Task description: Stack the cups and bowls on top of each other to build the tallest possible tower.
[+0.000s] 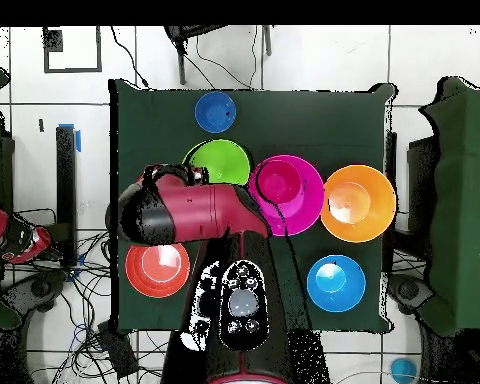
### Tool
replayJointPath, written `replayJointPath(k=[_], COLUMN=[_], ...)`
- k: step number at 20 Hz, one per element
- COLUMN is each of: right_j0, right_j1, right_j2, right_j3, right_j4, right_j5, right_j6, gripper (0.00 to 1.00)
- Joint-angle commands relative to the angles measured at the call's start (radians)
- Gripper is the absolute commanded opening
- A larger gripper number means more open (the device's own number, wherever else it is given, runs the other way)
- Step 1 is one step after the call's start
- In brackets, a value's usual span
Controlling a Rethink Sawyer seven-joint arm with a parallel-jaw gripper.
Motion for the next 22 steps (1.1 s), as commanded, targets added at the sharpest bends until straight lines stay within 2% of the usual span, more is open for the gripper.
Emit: replayJointPath(k=[1, 5, 9, 16, 22], right_j0=[0.048, 0.056, 0.038, 0.056, 0.056], right_j1=[0.000, 0.000, 0.008, 0.019, 0.019], right_j2=[-0.005, -0.057, -0.084, -0.141, -0.162], right_j3=[-0.020, -0.047, -0.066, -0.116, -0.130], right_j4=[-0.001, -0.018, -0.029, -0.052, -0.055], right_j5=[0.147, 0.204, 0.217, 0.261, 0.248], right_j6=[0.099, 0.090, 0.073, 0.066, 0.057], gripper=[0.00, 0.00, 0.00, 0.00, 0.00])
